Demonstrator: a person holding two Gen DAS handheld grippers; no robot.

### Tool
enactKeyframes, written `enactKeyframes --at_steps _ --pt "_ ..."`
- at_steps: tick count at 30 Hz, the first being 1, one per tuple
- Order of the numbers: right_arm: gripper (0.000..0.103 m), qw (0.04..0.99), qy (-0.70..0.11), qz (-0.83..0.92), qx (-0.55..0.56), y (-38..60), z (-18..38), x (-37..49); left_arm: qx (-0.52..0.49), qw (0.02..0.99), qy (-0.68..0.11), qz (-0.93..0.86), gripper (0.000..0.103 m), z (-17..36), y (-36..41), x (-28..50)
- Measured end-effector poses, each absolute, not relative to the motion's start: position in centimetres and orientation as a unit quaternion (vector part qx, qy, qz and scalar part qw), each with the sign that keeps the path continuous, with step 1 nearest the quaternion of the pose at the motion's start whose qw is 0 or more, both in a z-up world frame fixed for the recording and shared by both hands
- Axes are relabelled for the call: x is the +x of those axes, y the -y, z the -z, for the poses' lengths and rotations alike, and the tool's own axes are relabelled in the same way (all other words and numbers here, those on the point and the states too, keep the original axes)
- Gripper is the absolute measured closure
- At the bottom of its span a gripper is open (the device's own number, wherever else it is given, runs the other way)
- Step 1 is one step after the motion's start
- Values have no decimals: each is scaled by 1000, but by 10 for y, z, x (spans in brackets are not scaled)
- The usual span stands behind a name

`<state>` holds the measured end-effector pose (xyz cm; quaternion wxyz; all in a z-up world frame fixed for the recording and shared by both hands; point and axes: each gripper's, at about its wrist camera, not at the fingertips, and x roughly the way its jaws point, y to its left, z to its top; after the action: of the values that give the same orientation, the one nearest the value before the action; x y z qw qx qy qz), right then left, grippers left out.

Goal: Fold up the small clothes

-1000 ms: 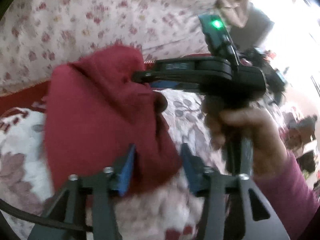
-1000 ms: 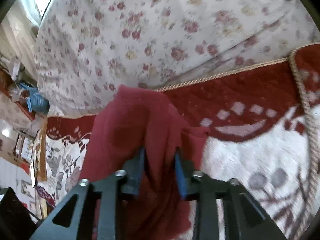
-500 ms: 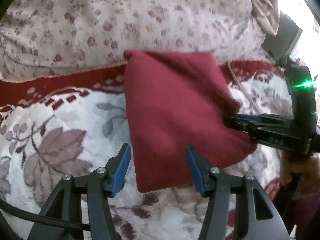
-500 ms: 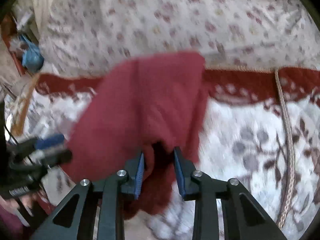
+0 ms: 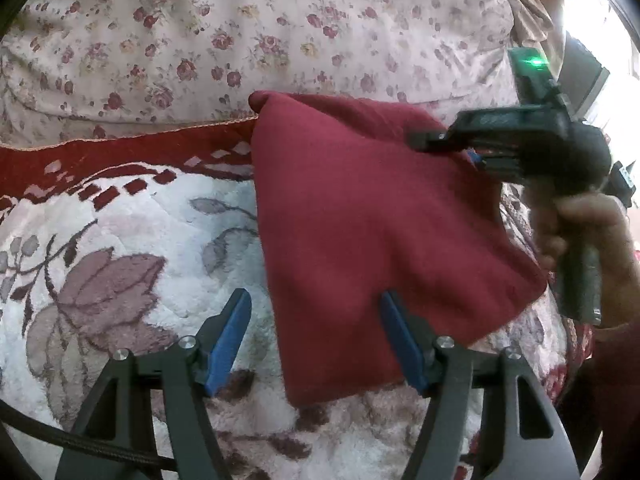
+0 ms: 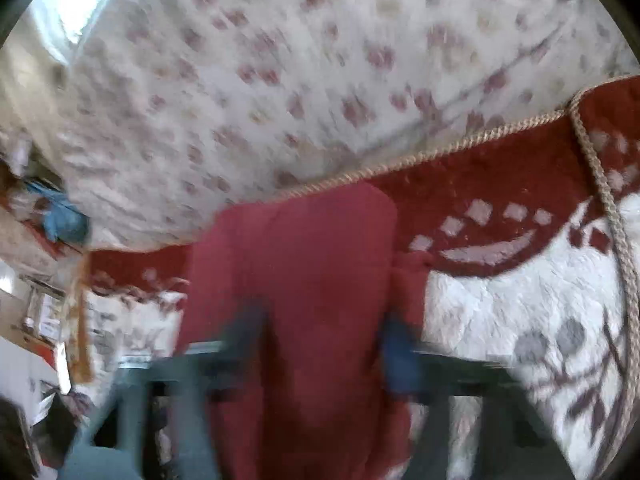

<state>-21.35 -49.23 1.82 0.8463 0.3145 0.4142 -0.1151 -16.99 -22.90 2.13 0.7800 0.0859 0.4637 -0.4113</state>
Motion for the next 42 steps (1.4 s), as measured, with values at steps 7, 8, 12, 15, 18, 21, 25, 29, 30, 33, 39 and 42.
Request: enactKeyframes --at_steps 7,8,12,15,18,21,25,29,30,33,39,42 --pt "79 866 -397 156 261 493 -2 -218 75 775 -480 405 26 -12 231 -163" --pt "76 866 -393 156 267 496 -5 -221 76 777 -478 403 26 -12 231 -163" --pt "70 879 -387 170 221 477 -37 -238 87 785 -469 395 26 -16 230 -167" --pt "70 900 -368 140 186 448 -64 -256 89 788 -468 390 26 -17 231 -168" --pt "70 911 -361 112 164 422 -72 -273 93 791 -465 387 26 -19 231 -170" --pt "70 905 -385 118 135 409 -51 -273 94 794 -463 383 26 -19 230 -172" --pt "70 888 -415 160 115 415 -21 -277 101 798 -458 380 26 -21 230 -176" --pt "70 887 -413 162 127 414 -33 -285 110 803 -449 376 26 -23 230 -179" --pt "69 889 -409 160 131 413 -37 -288 110 804 -449 374 26 -24 230 -179" --pt "59 896 -393 149 146 405 -49 -300 109 805 -449 373 26 -24 230 -179" --pt "59 892 -414 145 113 387 -27 -301 110 804 -449 374 25 -23 230 -180" --pt "59 885 -415 148 148 394 -5 -305 113 806 -448 371 22 -22 231 -180"
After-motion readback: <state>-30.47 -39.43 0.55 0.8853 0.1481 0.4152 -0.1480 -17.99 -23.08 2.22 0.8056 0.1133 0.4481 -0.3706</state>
